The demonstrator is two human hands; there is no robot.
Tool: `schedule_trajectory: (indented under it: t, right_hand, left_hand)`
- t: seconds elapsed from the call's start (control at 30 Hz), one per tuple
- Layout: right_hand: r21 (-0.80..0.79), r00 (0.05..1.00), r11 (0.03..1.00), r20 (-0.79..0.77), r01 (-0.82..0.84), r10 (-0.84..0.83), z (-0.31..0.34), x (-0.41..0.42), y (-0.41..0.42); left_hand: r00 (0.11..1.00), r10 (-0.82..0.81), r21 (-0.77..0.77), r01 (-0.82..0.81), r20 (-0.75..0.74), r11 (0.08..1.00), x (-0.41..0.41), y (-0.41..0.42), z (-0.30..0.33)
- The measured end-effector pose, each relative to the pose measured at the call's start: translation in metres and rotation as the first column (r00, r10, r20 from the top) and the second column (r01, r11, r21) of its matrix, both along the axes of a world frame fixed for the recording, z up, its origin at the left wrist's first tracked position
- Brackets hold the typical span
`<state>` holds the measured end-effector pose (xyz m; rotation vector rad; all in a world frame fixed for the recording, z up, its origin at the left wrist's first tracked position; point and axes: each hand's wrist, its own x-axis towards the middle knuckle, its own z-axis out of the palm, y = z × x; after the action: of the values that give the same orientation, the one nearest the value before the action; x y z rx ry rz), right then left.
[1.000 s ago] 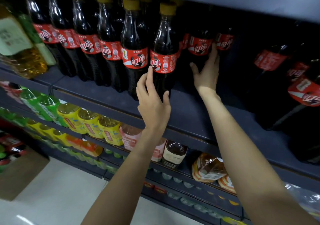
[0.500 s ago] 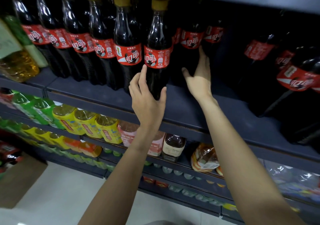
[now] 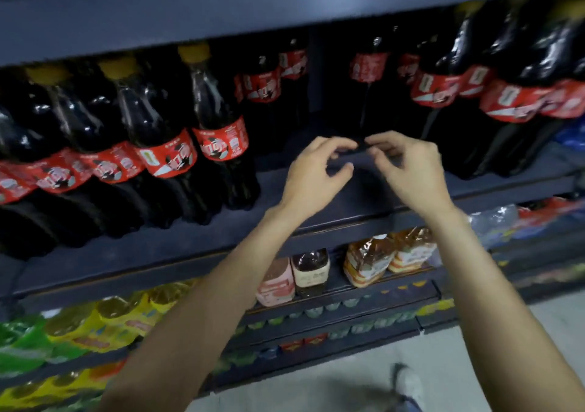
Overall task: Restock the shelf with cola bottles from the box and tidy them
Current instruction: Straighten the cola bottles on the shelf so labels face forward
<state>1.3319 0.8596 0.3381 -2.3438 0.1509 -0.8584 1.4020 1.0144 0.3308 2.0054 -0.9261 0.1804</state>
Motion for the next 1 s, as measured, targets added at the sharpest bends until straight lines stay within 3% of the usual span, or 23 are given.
schedule_trajectory:
  t: [0.1, 0.17, 0.3, 0.37, 0.47, 0.63, 0.9, 1.0]
  right_hand:
    - [0.108, 0.966, 0.972, 0.131, 0.210, -0.223, 0.010, -0.013, -0.030]
    - [0.104, 0.934, 0.940, 0.124, 0.324, -0.335, 0.013, -0.014, -0.048]
    - [0.019, 0.955, 0.956, -0.057, 0.292, -0.291, 0.014, 0.000, -0.065]
    - [-0.024, 0.952, 0.955, -0.076, 0.296, -0.297, 0.013, 0.007, -0.068]
    - [-0.048, 0.943, 0.945, -0.065, 0.325, -0.327, 0.009, 0.013, -0.072]
    - [-0.016, 0.941, 0.943, -0.065, 0.333, -0.333, -0.002, 0.026, -0.068]
    - [0.149, 0.955, 0.953, 0.101, 0.264, -0.280, -0.012, 0.035, -0.062]
    - [0.203, 0.969, 0.967, 0.164, 0.152, -0.187, -0.014, 0.031, -0.058]
  left_hand:
    - [0.977, 0.016, -0.166, -0.052, -0.211, 0.985, 0.027, -0.043, 0.009]
    - [0.947, 0.043, -0.248, -0.127, -0.318, 0.960, 0.044, -0.074, 0.012]
    - [0.893, 0.164, -0.292, -0.304, -0.419, 0.907, 0.079, -0.122, 0.012]
    - [0.875, 0.167, -0.292, -0.323, -0.454, 0.900, 0.089, -0.136, 0.011]
    - [0.904, 0.145, -0.280, -0.272, -0.403, 0.921, 0.097, -0.145, 0.006]
    - [0.901, 0.363, -0.250, -0.418, -0.236, 0.874, 0.092, -0.143, -0.005]
    - [0.716, 0.697, -0.312, -0.654, 0.038, 0.689, 0.042, -0.095, -0.011]
    - [0.641, 0.767, -0.326, -0.722, 0.014, 0.610, 0.042, -0.088, -0.010]
